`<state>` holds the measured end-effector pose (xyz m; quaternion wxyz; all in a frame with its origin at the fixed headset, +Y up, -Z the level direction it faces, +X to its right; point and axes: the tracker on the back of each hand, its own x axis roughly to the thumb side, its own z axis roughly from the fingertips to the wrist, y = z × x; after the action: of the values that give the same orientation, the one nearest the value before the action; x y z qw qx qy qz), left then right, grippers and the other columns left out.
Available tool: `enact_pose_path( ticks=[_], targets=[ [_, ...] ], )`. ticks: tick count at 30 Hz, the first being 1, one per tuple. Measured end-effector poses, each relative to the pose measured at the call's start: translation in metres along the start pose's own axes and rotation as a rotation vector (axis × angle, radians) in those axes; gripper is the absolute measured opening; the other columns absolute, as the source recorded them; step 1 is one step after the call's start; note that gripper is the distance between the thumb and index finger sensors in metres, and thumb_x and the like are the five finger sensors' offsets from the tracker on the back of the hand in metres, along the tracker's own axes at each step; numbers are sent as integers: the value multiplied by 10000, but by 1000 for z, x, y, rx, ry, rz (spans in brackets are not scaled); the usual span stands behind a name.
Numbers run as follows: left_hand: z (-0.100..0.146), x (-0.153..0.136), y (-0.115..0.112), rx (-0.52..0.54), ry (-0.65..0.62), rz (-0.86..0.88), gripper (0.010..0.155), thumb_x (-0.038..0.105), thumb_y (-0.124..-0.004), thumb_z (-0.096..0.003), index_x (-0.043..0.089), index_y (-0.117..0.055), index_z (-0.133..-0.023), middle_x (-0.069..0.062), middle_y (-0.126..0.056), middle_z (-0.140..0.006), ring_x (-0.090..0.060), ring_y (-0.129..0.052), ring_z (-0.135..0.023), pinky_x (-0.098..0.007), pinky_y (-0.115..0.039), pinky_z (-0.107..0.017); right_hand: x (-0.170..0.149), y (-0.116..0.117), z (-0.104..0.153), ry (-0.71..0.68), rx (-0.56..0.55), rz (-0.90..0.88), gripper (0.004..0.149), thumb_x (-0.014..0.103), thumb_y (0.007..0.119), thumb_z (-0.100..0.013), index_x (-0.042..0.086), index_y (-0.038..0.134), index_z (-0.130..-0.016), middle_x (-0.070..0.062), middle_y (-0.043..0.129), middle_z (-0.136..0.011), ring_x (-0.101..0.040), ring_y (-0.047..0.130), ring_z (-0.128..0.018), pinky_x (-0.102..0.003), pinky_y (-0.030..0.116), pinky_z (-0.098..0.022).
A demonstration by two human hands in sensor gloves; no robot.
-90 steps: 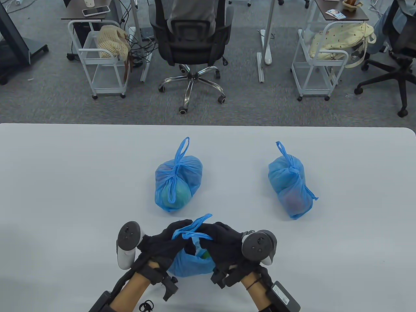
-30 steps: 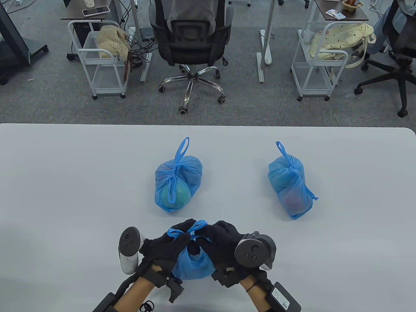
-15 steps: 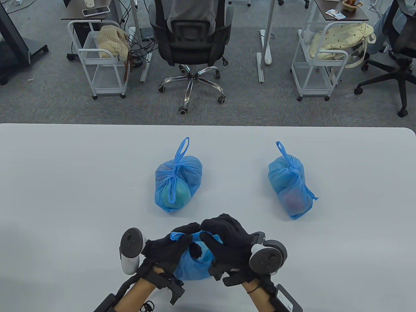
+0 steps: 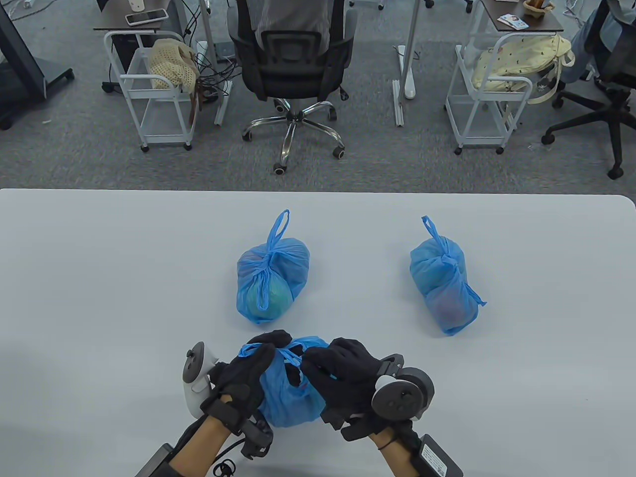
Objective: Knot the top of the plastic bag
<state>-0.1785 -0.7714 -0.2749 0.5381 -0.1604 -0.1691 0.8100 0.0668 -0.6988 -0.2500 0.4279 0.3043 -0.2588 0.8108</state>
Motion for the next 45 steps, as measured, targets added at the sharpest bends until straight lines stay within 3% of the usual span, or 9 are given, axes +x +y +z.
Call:
enact_pose_path(
  ticks=[4, 17, 21, 23, 26, 29, 33, 40, 45],
  targets=[
    [-1, 2, -1, -21, -4, 10, 404, 499, -695, -555, 384, -804, -927, 35, -943, -957, -133, -1091, -533, -496, -763, -668, -3, 11, 0, 54, 128, 30, 345, 385, 889, -458, 103, 953, -645, -22, 1018, -340, -263, 1054, -313, -592, 805, -382],
    [-2, 2, 0, -10, 16, -19, 392, 479, -703, -550, 342, -833, -894, 58, -1035, -785, -127, -1123, -563, -400, -799, -683, -17, 14, -2, 196, 225, 83, 366, 415, 853, -473, 123, 953, -670, -23, 1032, -372, -270, 1060, -330, -594, 801, -388],
    [-2, 7, 1, -13, -5, -51, 396, 476, -705, -548, 323, -844, -885, 48, -1060, -721, -135, -1128, -547, -402, -801, -680, -18, 0, -1, 203, 63, 122, 388, 437, 800, -490, 132, 947, -681, -21, 1033, -390, -275, 1060, -333, -585, 808, -372],
    [-2, 9, -1, -23, -13, -77, 400, 478, -705, -545, 314, -851, -880, 42, -1065, -706, -149, -1127, -538, -412, -796, -679, -20, -2, 0, 213, 35, 71, 419, 422, 772, -502, 122, 887, -771, -56, 1009, -506, -324, 1027, -459, -601, 778, -405],
    [-2, 12, -5, -38, -31, -143, 406, 482, -705, -541, 306, -861, -871, 38, -1073, -686, -163, -1128, -527, -421, -793, -677, -24, 7, 1, 227, 122, -43, 529, 406, 754, -506, 112, 711, -943, -186, 834, -829, -475, 812, -772, -676, 608, -531],
    [-2, 14, -8, -63, -35, -201, 414, 479, -706, -540, 285, -869, -868, 21, -1077, -668, -192, -1122, -518, -440, -782, -675, -27, 14, 1, 241, 207, -157, 535, 375, 741, -510, 156, 666, -992, -195, 747, -976, -541, 649, -920, -736, 473, -573],
    [-1, 19, -9, -44, -67, -351, 428, 484, -705, -535, 263, -886, -853, -9, -1079, -651, -232, -1113, -508, -463, -764, -672, -31, 17, 2, 310, 214, -237, 386, 256, 795, -487, 136, 813, -854, -120, 952, -713, -441, 872, -769, -742, 534, -554],
    [7, 34, -14, 105, -222, -768, 445, 507, -683, -524, 277, -873, -855, 24, -1066, -666, -239, -1092, -580, -458, -717, -701, -37, 17, 4, 319, 199, -230, 398, 299, 778, -495, 129, 822, -852, -83, 993, -630, -381, 949, -672, -723, 587, -539],
    [12, 40, -18, 181, -292, -876, 444, 501, -688, -519, 276, -870, -855, 22, -1058, -683, -245, -1081, -604, -452, -698, -713, -40, 19, 5, 326, 203, -216, 412, 318, 774, -501, 111, 823, -853, -56, 1021, -568, -361, 987, -626, -715, 607, -533]
  ],
)
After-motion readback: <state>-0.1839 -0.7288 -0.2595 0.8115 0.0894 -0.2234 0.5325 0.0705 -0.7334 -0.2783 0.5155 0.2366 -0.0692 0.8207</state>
